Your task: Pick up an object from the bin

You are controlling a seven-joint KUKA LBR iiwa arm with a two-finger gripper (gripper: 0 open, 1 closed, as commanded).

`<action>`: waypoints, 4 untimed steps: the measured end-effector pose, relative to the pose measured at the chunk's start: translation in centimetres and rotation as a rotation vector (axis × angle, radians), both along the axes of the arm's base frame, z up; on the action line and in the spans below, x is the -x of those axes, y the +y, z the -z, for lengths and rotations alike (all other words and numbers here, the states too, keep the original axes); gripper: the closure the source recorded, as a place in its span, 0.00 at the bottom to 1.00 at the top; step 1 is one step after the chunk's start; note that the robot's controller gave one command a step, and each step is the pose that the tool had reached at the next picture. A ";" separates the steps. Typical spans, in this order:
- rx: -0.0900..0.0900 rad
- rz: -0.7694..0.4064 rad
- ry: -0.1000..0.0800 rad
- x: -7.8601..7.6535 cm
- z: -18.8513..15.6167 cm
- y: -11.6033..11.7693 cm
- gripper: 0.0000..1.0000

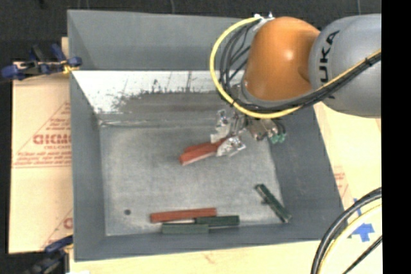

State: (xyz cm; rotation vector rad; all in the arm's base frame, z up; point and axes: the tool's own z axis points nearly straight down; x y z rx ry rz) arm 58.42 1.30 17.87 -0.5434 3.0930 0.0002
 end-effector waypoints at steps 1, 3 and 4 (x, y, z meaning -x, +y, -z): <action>-0.002 0.036 -0.008 -1.1 -0.4 0.9 1.00; 0.000 0.050 -0.005 -2.0 -7.7 0.4 0.00; 0.001 -0.001 -0.011 -1.0 -3.8 0.3 0.00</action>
Offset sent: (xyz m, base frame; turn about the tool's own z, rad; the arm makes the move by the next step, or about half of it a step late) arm 0.0181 0.0048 0.0750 0.0475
